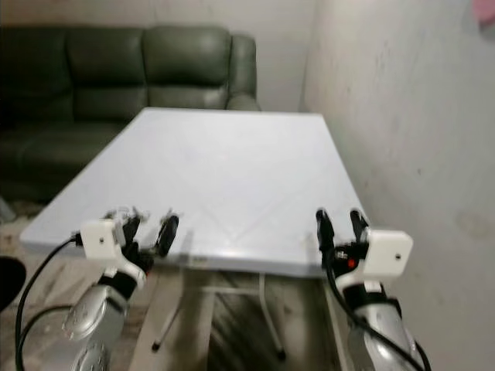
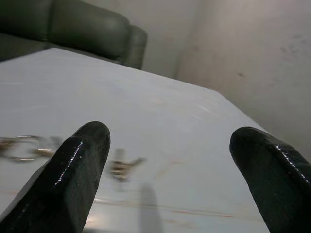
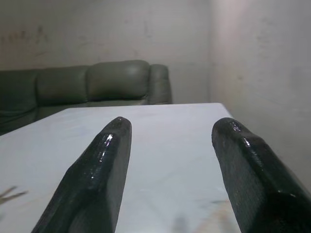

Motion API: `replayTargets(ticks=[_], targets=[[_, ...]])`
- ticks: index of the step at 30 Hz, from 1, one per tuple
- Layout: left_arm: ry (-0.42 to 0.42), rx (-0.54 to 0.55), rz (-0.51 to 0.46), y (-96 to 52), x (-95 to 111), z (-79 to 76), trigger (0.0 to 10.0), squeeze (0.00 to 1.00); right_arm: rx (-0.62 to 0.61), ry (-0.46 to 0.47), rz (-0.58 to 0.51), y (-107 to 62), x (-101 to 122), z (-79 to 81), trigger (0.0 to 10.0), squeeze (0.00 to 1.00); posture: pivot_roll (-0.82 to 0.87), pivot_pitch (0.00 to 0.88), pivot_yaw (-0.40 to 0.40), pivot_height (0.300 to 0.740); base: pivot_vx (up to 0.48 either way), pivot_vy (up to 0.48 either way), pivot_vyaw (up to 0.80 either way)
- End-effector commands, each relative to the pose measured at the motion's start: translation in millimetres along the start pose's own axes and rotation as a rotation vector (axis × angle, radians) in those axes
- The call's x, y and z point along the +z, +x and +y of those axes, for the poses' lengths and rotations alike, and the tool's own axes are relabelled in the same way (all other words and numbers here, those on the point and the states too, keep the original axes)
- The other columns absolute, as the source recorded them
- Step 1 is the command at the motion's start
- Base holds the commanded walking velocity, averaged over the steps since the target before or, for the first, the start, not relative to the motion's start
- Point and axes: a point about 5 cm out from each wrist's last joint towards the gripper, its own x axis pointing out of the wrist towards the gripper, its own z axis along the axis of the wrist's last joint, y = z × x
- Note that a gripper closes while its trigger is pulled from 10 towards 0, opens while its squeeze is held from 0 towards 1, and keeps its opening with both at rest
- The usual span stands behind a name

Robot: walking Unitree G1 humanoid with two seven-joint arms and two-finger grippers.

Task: Hang keys on a hook

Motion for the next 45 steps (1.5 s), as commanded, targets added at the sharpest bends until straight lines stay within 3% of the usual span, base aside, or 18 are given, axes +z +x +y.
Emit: replayTargets(ticks=[1,33,45], targets=[[0.009,0.019,-0.009,-0.9,4.2,5.1,10.0,0.00,0.014,0.021,-0.013,2.7,2.7,6.1,10.0,0.00,0.02,0.000,-0.035,0.740,0.000,0.480,0.00],[0.008,0.046,-0.004,-6.1,4.2,5.7,10.0,0.00,0.029,0.033,-0.001,2.9,1.7,10.1,10.0,0.00,0.03,0.000,-0.039,0.740,0.000,0.479,0.00],[-0.008,0.073,0.009,-5.4,1.5,5.1,10.0,0.00,0.045,0.028,0.017,3.4,0.1,11.2,10.0,0.00,0.03,0.000,-0.043,0.740,0.000,0.110,0.00]])
